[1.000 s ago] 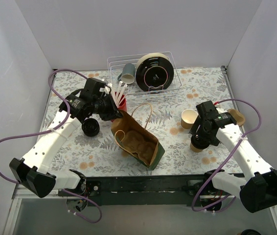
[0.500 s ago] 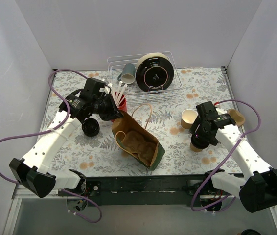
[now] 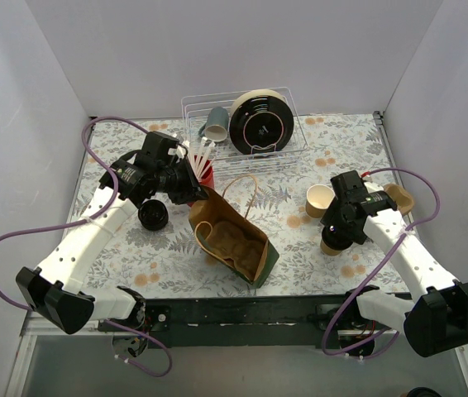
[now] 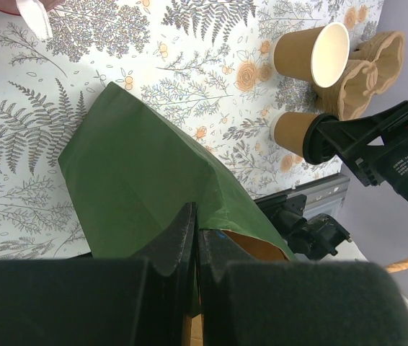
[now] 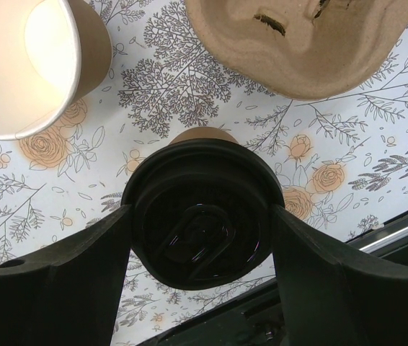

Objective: Pack the takeout coffee

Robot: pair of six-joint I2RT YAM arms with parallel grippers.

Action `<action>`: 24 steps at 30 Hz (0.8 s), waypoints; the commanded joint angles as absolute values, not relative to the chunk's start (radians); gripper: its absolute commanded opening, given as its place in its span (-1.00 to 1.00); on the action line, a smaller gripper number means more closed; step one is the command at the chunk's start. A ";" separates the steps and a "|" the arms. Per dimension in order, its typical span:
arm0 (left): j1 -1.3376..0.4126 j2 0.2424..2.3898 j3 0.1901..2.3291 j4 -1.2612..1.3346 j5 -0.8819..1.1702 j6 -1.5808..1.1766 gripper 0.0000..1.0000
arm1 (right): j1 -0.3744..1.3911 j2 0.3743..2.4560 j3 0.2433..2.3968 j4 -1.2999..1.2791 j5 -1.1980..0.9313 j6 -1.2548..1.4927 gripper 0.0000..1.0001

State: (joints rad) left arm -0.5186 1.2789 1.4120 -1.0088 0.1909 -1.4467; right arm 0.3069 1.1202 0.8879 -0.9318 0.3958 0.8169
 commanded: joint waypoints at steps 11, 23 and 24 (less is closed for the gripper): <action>-0.512 1.226 1.405 -0.996 0.193 -1.447 -1.00 | 0.301 1.120 0.890 -0.957 0.374 0.790 0.29; -0.509 1.223 1.416 -1.039 0.186 -1.411 -1.00 | 0.301 1.066 1.014 -0.953 0.270 0.358 0.02; -0.509 1.218 1.404 -1.040 0.181 -1.411 -1.00 | 0.301 1.059 1.029 -0.966 0.265 0.341 0.02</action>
